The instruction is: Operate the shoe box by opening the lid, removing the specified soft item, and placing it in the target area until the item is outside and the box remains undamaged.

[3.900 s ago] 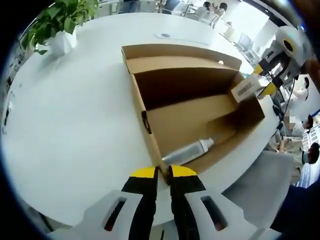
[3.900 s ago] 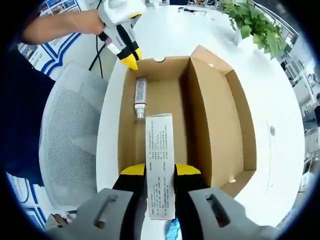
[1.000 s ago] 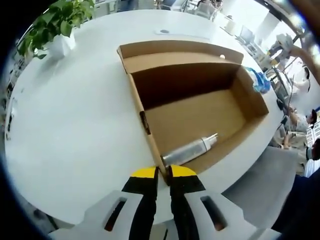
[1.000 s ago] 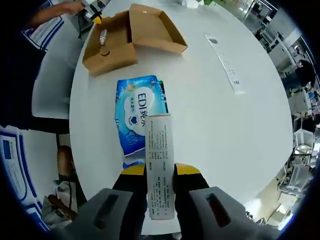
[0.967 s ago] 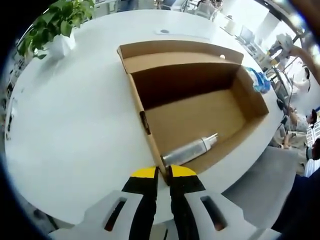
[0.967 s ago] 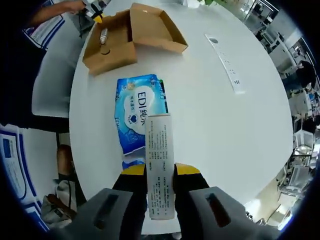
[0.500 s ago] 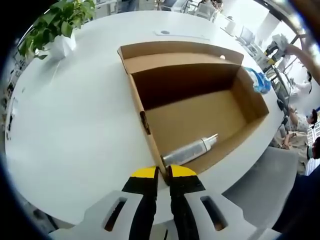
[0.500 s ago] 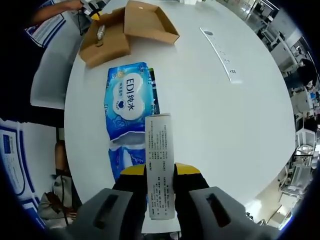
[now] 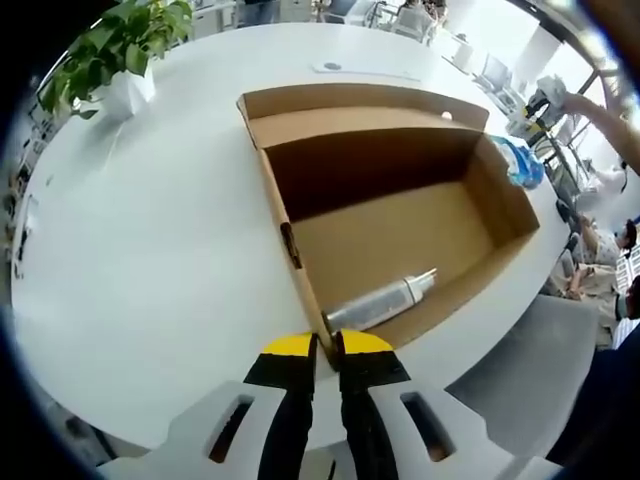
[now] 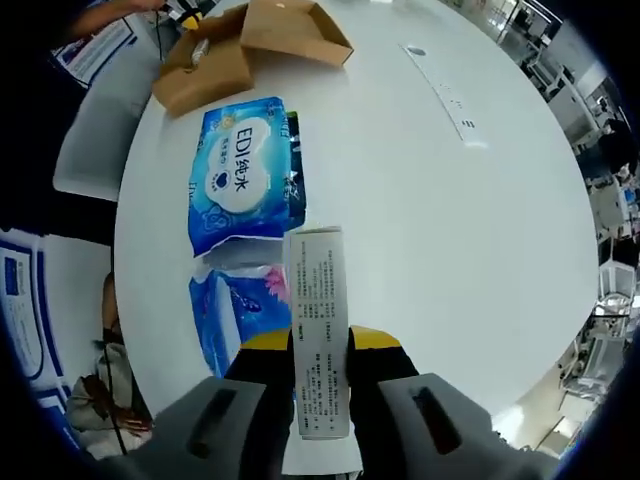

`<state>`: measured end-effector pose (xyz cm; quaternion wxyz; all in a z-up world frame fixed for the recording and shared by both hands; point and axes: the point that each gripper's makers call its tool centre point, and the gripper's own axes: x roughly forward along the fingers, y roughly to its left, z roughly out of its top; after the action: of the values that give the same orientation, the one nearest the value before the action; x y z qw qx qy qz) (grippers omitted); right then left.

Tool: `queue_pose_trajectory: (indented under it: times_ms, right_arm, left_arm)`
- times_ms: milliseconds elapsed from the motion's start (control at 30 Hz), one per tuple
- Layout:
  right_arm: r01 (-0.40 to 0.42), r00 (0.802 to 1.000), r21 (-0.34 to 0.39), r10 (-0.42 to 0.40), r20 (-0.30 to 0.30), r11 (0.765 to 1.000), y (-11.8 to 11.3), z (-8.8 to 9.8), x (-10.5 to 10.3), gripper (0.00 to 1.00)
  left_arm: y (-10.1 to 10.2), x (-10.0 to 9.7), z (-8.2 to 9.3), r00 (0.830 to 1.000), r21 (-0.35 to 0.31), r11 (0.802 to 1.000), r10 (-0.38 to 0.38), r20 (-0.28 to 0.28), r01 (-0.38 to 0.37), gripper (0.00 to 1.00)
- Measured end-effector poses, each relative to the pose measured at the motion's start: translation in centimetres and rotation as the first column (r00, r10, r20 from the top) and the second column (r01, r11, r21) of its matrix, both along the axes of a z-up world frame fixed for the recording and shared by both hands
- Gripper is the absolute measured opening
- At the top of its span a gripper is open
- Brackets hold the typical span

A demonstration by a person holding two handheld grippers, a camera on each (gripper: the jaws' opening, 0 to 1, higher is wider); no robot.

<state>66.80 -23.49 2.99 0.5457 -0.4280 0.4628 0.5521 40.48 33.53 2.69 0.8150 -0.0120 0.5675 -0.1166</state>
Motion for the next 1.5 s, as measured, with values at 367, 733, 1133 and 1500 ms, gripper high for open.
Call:
queue_pose_trajectory:
  times_ms: [367,733,1133,1500]
  right_arm:
    - [-0.015,1.000,0.011,0.015,-0.026,1.000,-0.4,-1.8,0.1,0.17]
    - [-0.019,0.999,0.021,0.020,-0.039,1.000,-0.6,-3.1,0.2,0.17]
    - [-0.023,0.998,0.012,0.023,-0.052,1.000,-1.2,-4.4,-0.3,0.18]
    - [0.020,0.999,0.017,-0.019,-0.042,1.000,-1.6,-3.9,0.2,0.27]
  left_arm:
    - [0.0,-0.1,0.0,1.000,0.009,1.000,0.004,0.005,-0.004,0.05]
    - [-0.1,-0.2,-0.1,1.000,0.027,1.000,0.006,0.004,-0.006,0.04]
    - [-1.0,-0.7,0.5,1.000,0.038,0.999,0.004,0.003,-0.004,0.04]
    - [-1.0,-0.8,0.5,1.000,0.048,0.999,0.000,0.000,0.000,0.04]
